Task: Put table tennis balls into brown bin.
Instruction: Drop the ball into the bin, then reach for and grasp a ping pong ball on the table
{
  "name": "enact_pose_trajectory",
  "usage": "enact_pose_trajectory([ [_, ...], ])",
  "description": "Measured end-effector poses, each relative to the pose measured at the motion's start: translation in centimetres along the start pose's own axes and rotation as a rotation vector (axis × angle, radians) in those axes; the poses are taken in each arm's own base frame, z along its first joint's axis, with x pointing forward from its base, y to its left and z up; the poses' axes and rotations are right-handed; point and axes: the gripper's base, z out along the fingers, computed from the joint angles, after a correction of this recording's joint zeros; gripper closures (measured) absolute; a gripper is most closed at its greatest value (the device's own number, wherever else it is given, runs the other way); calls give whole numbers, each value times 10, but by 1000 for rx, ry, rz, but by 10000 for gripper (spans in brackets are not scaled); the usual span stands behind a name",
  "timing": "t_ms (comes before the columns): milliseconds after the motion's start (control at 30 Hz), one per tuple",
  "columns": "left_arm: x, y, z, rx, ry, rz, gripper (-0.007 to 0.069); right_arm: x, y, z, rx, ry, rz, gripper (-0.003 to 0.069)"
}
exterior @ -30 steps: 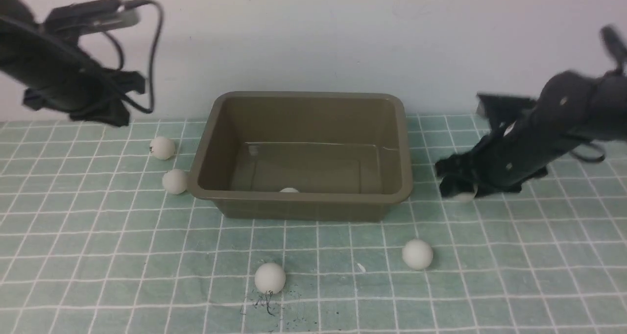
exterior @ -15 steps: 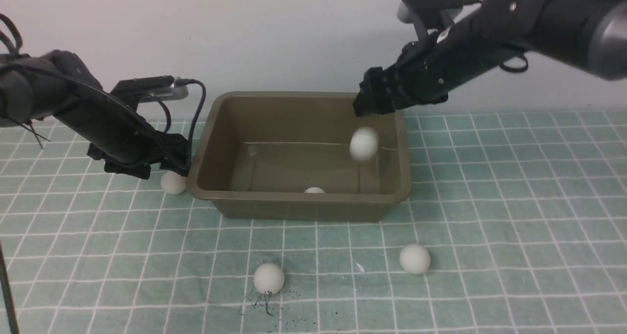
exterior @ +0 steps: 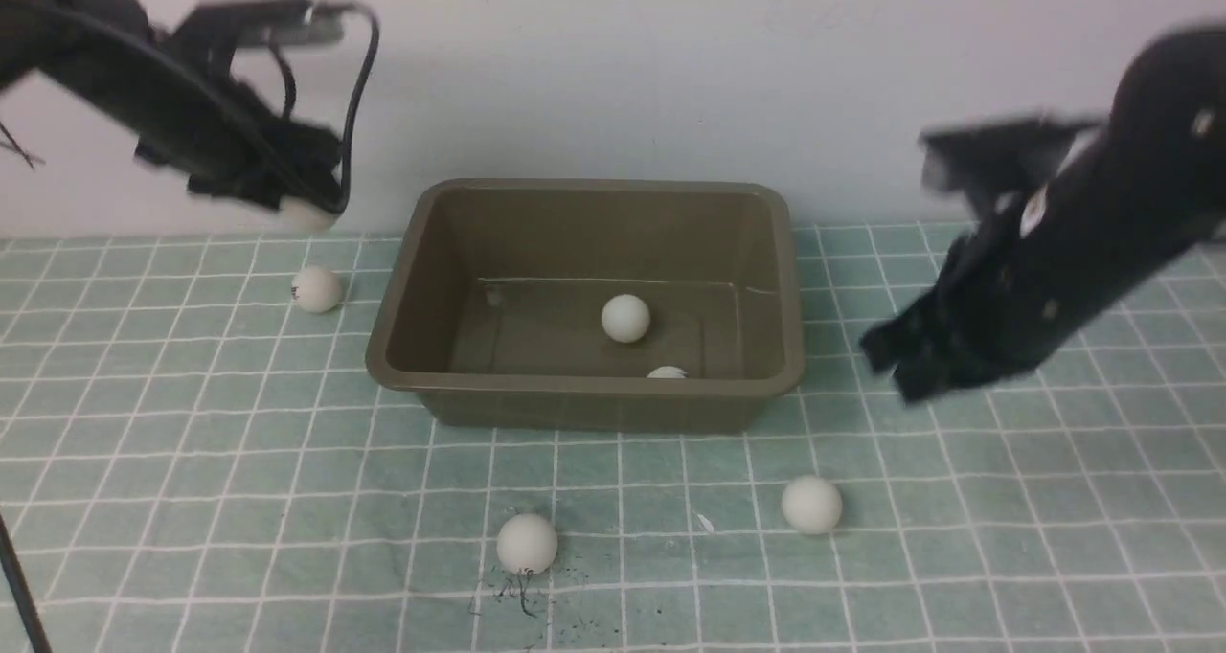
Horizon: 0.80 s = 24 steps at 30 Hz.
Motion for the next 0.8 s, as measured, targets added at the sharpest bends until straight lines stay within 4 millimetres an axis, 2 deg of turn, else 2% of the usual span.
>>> enact_pose_trajectory([
  [67, -6, -21, -1, 57, -9, 81, 272, 4, 0, 15, -39, -13, 13, 523],
  [100, -9, -44, 5, 106, -5, 144, 272, 5, 1, 24, -64, -21, 20, 440],
  [133, -8, -46, 7, 113, -1, 151, 272, 4, 0, 27, -65, -26, 21, 426],
  [200, -5, -73, 32, 166, 51, 188, 263, 3, -2, 42, -76, -37, 18, 291],
  [267, 2, -89, 58, 173, 115, 195, 192, 1, -5, 61, -74, -28, 20, 136],
  [333, 7, -92, 75, 146, 157, 193, 114, 3, -5, 74, -70, -8, 6, 48],
  [367, 7, -93, 75, 142, 158, 193, 106, 3, -5, 77, -68, -3, 5, 41],
  [400, 7, -91, 79, 91, 180, 177, 63, 6, -3, 90, -68, 26, -14, -4],
  [467, 3, -87, 74, 45, 177, 150, 81, 8, 1, 97, -72, 46, -25, -4],
  [500, -1, -83, 68, 10, 171, 128, 127, 9, 4, 100, -74, 55, -30, 13],
  [533, -9, -75, 54, -38, 153, 101, 244, 11, 5, 104, -74, 66, -27, 57],
  [567, -12, -69, 45, -61, 142, 89, 312, 11, 6, 105, -72, 70, -18, 104],
  [600, -16, -58, 31, -95, 129, 75, 425, 12, 5, 105, -69, 81, -5, 221],
  [667, -21, -37, 9, -144, 97, 40, 542, 10, 5, 103, -66, 105, -11, 323],
  [700, -22, -22, -2, -166, 82, 9, 585, 7, 6, 99, -68, 115, -21, 305],
  [767, -19, 10, -15, -201, 66, -58, 615, 1, 9, 87, -75, 109, -36, 293],
  [800, -15, 25, -16, -202, 74, -96, 623, -7, 13, 72, -87, 80, -49, 293],
])
